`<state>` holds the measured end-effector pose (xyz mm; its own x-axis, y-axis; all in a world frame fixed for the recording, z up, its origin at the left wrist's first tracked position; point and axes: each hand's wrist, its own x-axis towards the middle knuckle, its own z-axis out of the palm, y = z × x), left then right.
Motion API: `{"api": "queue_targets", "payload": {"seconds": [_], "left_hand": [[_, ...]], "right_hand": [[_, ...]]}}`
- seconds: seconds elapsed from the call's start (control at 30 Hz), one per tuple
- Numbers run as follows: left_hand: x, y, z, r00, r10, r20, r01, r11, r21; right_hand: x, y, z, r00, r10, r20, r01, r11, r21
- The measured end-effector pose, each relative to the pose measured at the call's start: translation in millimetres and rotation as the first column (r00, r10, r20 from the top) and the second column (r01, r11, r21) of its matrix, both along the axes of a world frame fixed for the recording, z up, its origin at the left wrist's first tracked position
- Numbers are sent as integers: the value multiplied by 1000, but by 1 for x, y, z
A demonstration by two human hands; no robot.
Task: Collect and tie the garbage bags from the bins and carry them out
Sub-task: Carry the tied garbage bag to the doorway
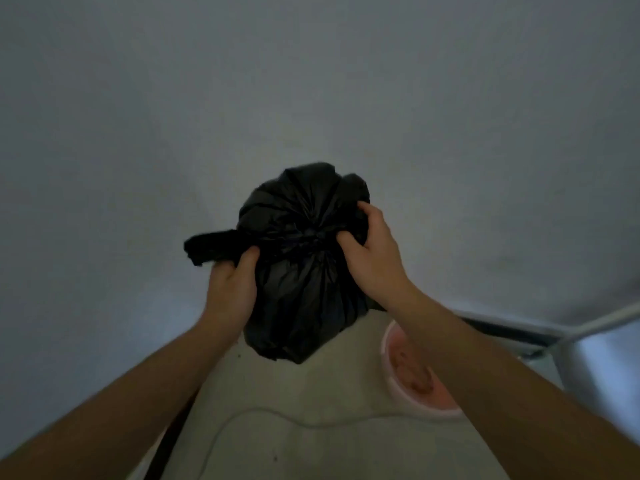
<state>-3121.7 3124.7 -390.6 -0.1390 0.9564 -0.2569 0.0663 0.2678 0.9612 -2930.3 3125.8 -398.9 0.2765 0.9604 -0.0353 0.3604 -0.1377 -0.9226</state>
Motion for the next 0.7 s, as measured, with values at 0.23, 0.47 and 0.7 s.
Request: {"api": "queue_targets", "payload": {"seconds": [0.23, 0.47, 0.7], "left_hand": [[-38, -81, 259, 979, 201, 18, -200, 959, 199], [-133, -233, 383, 836, 546, 56, -538, 794, 283], [-228, -445, 429, 625, 763, 166, -761, 549, 345]], "right_hand": [[-45, -28, 252, 965, 259, -27, -251, 953, 168], [-167, -112, 380, 762, 647, -22, -625, 743, 238], [-312, -286, 436, 510, 860, 36, -825, 477, 304]]}}
